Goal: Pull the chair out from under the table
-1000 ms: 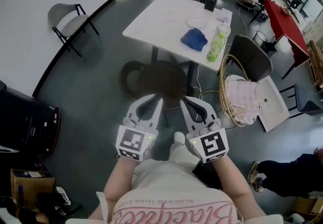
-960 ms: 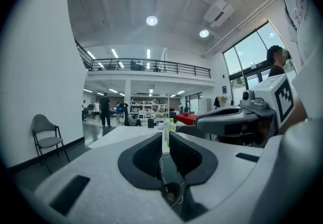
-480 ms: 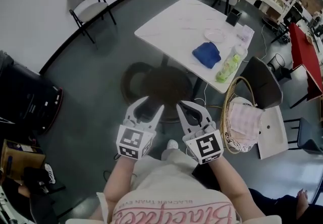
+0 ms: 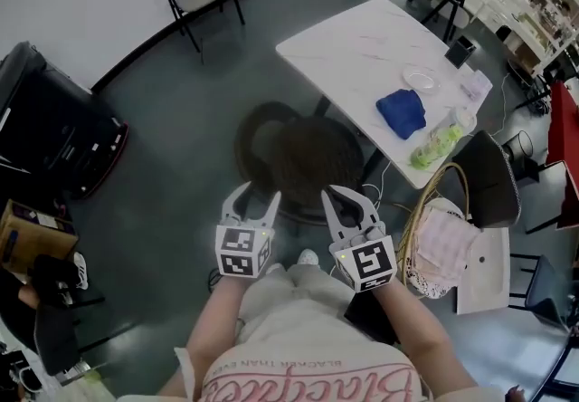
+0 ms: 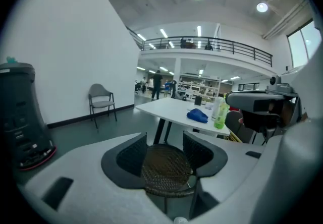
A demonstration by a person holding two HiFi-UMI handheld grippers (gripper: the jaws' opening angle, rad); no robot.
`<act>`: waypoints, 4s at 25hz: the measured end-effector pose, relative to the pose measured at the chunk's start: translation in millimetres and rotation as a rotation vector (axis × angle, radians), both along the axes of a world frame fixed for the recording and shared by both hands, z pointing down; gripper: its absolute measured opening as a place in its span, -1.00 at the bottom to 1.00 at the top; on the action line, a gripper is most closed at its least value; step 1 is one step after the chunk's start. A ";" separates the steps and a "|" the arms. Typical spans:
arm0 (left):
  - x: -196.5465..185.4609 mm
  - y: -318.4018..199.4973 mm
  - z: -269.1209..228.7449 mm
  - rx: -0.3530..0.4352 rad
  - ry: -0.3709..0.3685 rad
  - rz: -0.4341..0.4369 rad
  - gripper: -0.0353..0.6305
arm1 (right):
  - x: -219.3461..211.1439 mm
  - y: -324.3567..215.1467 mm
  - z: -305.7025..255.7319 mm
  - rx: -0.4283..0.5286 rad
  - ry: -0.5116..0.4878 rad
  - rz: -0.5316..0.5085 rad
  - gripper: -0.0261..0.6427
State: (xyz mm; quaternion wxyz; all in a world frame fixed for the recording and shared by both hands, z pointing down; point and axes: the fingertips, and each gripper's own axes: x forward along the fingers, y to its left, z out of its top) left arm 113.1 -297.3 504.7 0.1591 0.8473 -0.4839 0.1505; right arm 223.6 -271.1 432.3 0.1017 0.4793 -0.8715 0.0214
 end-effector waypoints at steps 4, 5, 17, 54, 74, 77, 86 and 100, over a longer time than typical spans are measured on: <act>-25.3 -1.6 37.0 -0.112 0.000 -0.100 -0.30 | -16.8 -9.0 10.1 -0.020 0.001 -0.043 -0.91; -30.2 -1.7 47.0 -0.143 0.007 -0.119 -0.30 | -22.5 -9.9 11.9 -0.016 0.011 -0.063 -0.91; -57.4 -34.8 170.5 -0.476 0.098 -0.337 -0.25 | -52.2 -23.1 70.3 -0.082 0.092 -0.186 -0.91; -108.9 -39.3 262.1 -0.842 0.240 -0.692 -0.73 | -41.8 -42.9 106.3 -0.195 0.128 -0.072 -0.91; -243.0 105.8 259.5 -0.847 0.280 -0.883 -0.75 | -159.5 27.8 99.4 -0.173 0.135 -0.334 -0.91; -259.6 123.1 259.1 -0.848 0.280 -0.890 -0.75 | -174.1 37.4 94.5 -0.164 0.129 -0.349 -0.91; -276.9 143.8 257.8 -0.862 0.282 -0.871 -0.75 | -197.0 56.1 84.5 -0.129 0.166 -0.390 -0.91; -277.8 139.2 226.4 -0.766 0.202 -0.763 -0.41 | -197.2 52.2 65.7 -0.077 0.187 -0.424 -0.91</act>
